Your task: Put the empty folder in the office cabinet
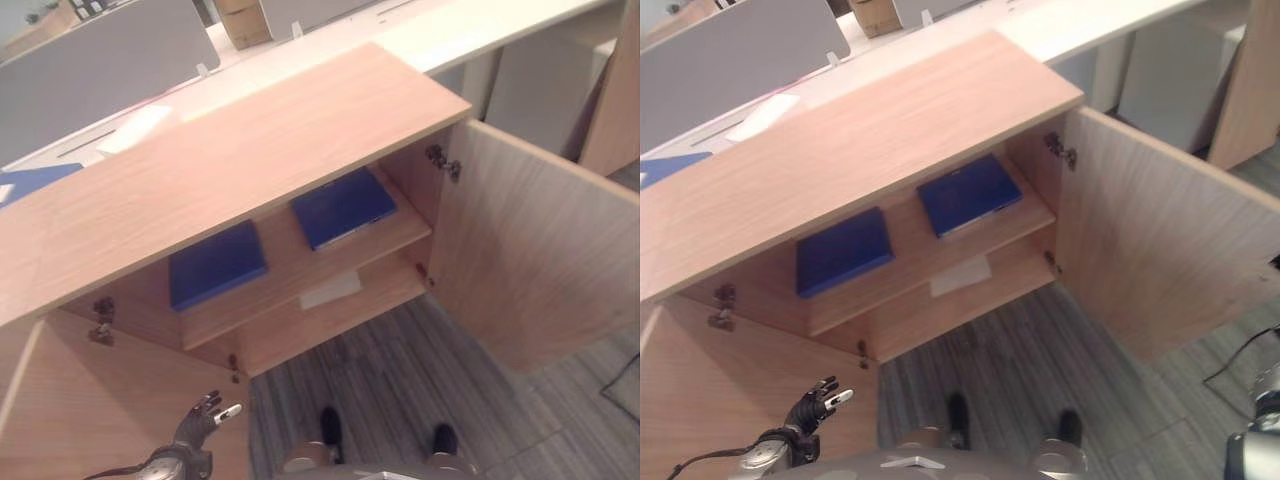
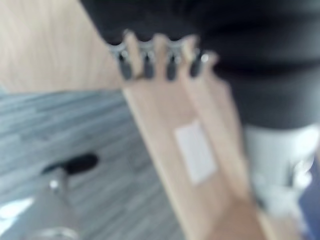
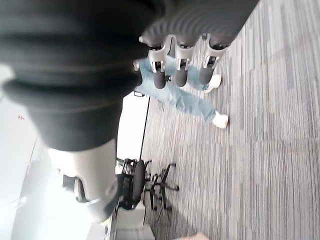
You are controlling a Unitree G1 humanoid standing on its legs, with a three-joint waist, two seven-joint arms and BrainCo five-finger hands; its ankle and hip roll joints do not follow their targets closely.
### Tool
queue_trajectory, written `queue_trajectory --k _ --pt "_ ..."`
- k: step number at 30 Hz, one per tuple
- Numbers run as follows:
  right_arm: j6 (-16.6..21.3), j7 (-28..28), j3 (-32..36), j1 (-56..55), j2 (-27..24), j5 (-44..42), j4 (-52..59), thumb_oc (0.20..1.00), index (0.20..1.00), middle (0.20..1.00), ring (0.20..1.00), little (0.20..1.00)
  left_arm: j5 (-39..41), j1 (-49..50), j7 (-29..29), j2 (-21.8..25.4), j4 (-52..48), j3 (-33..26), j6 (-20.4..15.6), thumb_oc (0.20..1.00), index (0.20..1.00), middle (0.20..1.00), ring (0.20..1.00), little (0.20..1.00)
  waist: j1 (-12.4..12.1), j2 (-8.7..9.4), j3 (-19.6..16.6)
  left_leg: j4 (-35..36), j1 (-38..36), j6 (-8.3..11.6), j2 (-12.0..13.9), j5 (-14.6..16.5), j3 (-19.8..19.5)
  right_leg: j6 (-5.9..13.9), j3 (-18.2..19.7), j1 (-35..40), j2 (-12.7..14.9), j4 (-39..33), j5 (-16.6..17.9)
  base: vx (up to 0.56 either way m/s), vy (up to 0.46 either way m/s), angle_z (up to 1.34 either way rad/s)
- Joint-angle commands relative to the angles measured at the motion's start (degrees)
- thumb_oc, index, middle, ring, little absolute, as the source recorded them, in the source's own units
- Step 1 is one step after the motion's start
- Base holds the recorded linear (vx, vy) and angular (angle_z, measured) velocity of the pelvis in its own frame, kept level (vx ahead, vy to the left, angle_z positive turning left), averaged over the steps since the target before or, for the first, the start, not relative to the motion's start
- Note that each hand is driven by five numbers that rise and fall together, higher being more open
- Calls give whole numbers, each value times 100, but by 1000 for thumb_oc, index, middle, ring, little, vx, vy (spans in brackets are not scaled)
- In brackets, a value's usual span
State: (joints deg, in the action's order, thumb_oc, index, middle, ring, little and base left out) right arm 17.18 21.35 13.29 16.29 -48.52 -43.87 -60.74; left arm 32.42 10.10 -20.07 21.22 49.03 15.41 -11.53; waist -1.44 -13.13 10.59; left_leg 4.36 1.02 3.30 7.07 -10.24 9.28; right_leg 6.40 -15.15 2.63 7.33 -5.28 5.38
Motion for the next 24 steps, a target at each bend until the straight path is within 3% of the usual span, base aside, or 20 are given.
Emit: queue_trajectory --k 1,2,4,6,8,12,17,21,24 --pt "-96 -1188 -155 256 -74 422 61 1000 1000 1000 1000 1000 122 -248 -137 335 76 -102 -193 1000 1000 1000 1000 1000 -93 549 234 -214 -412 -154 -627 1219 -79 -248 -92 60 -78 118 -619 -27 -19 6" --pt "-144 -1632 -246 290 -152 346 126 1000 1000 1000 1000 1000 95 -182 -167 318 84 -136 -248 1000 1000 1000 1000 1000 -96 543 232 -213 -417 -139 -619 1211 -79 -255 -101 78 -82 110 -625 -20 -20 6" --pt "-209 -1995 -305 277 -178 495 242 1000 1000 1000 1000 1000 111 -138 -241 339 154 -194 -295 1000 1000 1000 1000 1000 -78 563 226 -207 -433 -105 -594 1189 -50 -258 -126 80 -83 129 -629 -6 -27 5" --pt "-257 -3020 -413 196 -241 350 478 1000 1000 1000 1000 1000 47 -73 -347 326 236 -342 -342 1000 1000 1000 1000 1000 -57 624 202 -206 -442 -59 -551 1177 -8 -258 -177 92 -77 149 -651 -11 -46 2" --pt "-283 -3193 -438 175 -249 467 543 1000 1000 1000 1000 1000 46 -68 -374 335 250 -379 -339 1000 1000 1000 1000 1000 -50 647 197 -209 -441 -48 -539 1178 2 -257 -187 93 -77 156 -660 -6 -16 -1" --pt "-275 -4109 -633 75 -242 730 761 1000 1000 1000 1000 1000 76 -82 -435 330 350 -494 -402 1000 1000 1000 1000 1000 -36 781 199 -221 -430 -6 -460 1169 71 -267 -247 101 -91 179 -685 -18 -28 0" --pt "-35 -4435 -949 -178 147 1019 1282 1000 1000 1000 1000 1000 129 -36 -470 268 399 -691 -532 1000 1000 1000 1000 1000 -62 1003 236 -245 -387 49 -326 1118 124 -290 -328 121 -141 204 -703 -9 -10 0" --pt "-168 -4804 -1052 -753 654 1404 1914 1000 1000 1000 1000 1000 359 37 -457 133 258 -908 -537 1000 1000 1000 1000 1000 -33 1127 243 -258 -441 116 -197 1154 280 -255 -425 226 -160 207 -802 26 36 4" --pt "-23 -4927 -1550 -1363 1346 1919 2525 1000 1000 1000 1000 1000 365 -5 -437 -37 55 -1060 -385 1000 1000 1000 1000 1000 25 1239 291 -269 -470 151 4 1050 735 -262 -723 261 -108 268 -808 -2 86 25"
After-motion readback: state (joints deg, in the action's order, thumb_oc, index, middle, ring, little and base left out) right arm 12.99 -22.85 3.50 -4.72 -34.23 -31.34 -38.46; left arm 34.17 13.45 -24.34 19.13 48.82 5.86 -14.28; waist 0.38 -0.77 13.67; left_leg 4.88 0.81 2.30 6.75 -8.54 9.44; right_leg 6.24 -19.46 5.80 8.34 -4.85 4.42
